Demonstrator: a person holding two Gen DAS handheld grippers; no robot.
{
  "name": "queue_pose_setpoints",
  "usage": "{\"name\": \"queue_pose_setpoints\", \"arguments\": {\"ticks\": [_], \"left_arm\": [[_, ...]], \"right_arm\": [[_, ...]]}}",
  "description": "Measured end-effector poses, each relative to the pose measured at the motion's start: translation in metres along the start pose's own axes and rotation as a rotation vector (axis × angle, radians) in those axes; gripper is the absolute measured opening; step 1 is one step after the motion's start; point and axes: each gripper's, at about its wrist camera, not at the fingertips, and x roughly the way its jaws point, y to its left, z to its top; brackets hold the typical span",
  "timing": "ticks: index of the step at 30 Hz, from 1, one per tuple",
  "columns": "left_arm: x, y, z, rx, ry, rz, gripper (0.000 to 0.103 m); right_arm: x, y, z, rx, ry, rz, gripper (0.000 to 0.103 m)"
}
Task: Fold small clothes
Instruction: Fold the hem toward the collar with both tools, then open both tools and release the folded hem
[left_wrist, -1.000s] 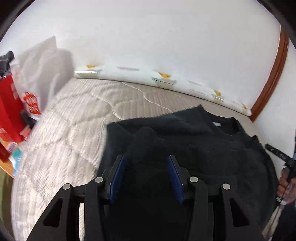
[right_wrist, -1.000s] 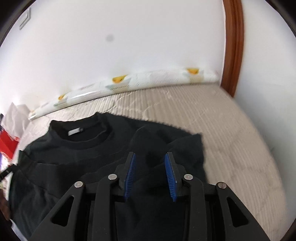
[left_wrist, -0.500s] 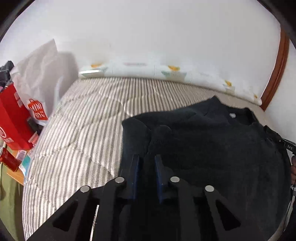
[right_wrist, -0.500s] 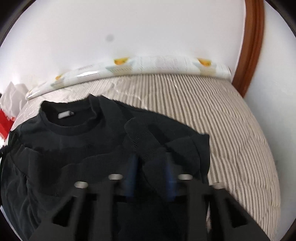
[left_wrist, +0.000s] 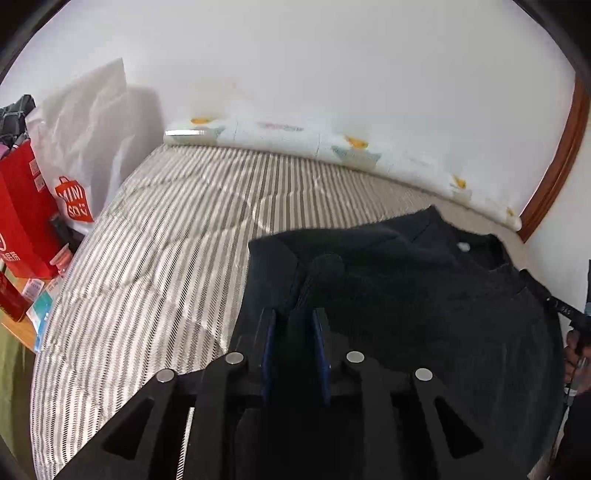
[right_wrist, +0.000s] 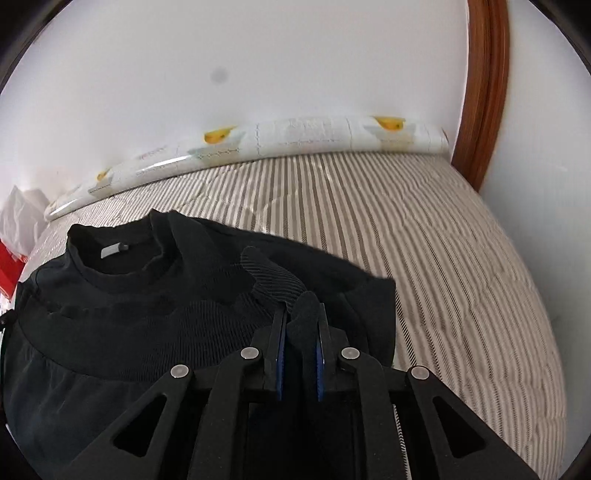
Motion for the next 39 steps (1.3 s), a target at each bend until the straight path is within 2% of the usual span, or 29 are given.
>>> {"name": "queue_pose_setpoints", "arguments": {"ticks": [2,3,5,9,11,14,15,17,19,21,23,25,28,31,35,39], "left_arm": [[-0.004,0.000,0.003,0.002,-0.028,-0.018,0.037],[-0.004,-0.001,0.005,0.005,-0.035,-0.038,0.038],[0.001,-0.004,0.010,0.018,-0.035,-0.071,0.039],[0.020,-0.012,0.011,0.053,0.020,-0.077,0.038],[0.029,-0.016,0.008,0.076,0.056,-0.044,0.038],[0.034,-0.016,0.006,0.082,0.067,-0.035,0.038],[0.034,-0.017,0.006,0.084,0.066,-0.030,0.038],[0.031,-0.020,0.005,0.093,0.056,-0.006,0.017],[0.025,-0.019,0.005,0.095,0.029,-0.009,0.010],[0.014,-0.017,0.007,0.090,-0.026,-0.024,0.010],[0.006,-0.014,0.011,0.071,-0.064,-0.046,0.009],[0.011,-0.013,0.014,0.058,-0.057,-0.042,0.010],[0.033,-0.013,0.010,0.043,0.020,-0.010,0.010],[0.032,-0.010,0.011,0.018,0.025,-0.027,0.012],[0.027,-0.013,0.007,0.031,0.040,-0.005,0.014],[0.014,-0.016,0.002,0.038,0.040,0.013,0.014]], "right_arm": [[-0.004,0.001,0.000,-0.001,-0.018,0.002,0.014],[-0.003,0.001,0.000,-0.007,-0.017,-0.004,0.014],[0.000,0.003,-0.001,-0.013,-0.006,-0.017,0.014],[-0.002,0.003,-0.002,-0.010,-0.011,-0.018,0.015],[-0.001,0.001,-0.001,-0.004,-0.008,-0.015,0.015],[-0.001,0.002,-0.002,-0.005,-0.004,-0.016,0.015],[0.000,0.002,-0.001,-0.007,-0.002,-0.018,0.015],[0.002,0.002,-0.001,-0.007,0.004,-0.017,0.015],[0.003,0.001,0.000,-0.003,0.006,-0.008,0.016],[-0.004,-0.002,0.001,-0.004,-0.014,0.026,0.011],[-0.019,-0.005,0.003,-0.002,-0.082,0.056,0.011],[-0.027,-0.008,0.004,0.007,-0.123,0.067,0.011],[-0.008,-0.005,0.003,-0.005,-0.063,0.022,0.011],[0.005,-0.010,0.005,0.022,0.008,0.024,0.016],[-0.012,-0.011,0.001,0.039,-0.004,-0.017,0.033],[-0.037,0.002,-0.011,0.002,-0.032,-0.091,0.033]]}}
